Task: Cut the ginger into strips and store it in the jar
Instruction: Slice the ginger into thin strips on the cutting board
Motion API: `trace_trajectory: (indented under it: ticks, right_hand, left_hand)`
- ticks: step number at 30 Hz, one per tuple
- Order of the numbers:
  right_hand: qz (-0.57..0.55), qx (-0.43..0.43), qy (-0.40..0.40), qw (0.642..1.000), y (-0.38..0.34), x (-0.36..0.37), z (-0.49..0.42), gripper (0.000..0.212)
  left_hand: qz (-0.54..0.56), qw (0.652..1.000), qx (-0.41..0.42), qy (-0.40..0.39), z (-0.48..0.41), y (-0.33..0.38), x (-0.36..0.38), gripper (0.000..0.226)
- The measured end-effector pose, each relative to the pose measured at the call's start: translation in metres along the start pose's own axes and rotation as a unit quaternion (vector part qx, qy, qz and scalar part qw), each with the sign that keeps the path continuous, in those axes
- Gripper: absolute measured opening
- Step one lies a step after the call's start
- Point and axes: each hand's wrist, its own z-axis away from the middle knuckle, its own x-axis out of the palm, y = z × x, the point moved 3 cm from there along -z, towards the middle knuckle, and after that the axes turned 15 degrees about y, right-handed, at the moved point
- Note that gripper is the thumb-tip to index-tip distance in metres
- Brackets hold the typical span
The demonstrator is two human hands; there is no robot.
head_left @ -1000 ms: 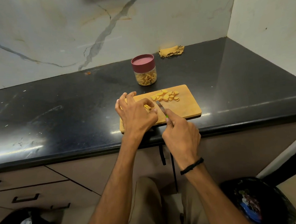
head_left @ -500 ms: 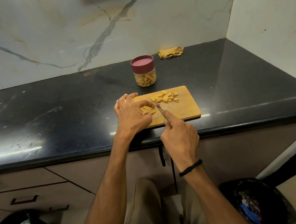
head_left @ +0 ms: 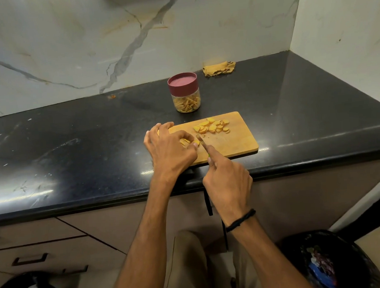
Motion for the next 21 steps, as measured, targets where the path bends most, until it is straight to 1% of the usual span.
trace_trajectory:
  ticks: [11, 21]
  right_hand:
    - [0.03, -0.019, -0.004, 0.999, -0.0046, 0.0024, -0.001, 0.052]
    - [0.031, -0.017, -0.019, 0.999, -0.0079, 0.003, -0.0028, 0.056]
  left_hand:
    - [-0.014, 0.999, -0.005, 0.031, 0.0046, 0.0063, 0.002, 0.016]
    - [-0.016, 1.0, -0.006, 0.024, 0.0045, 0.0082, 0.0049, 0.014]
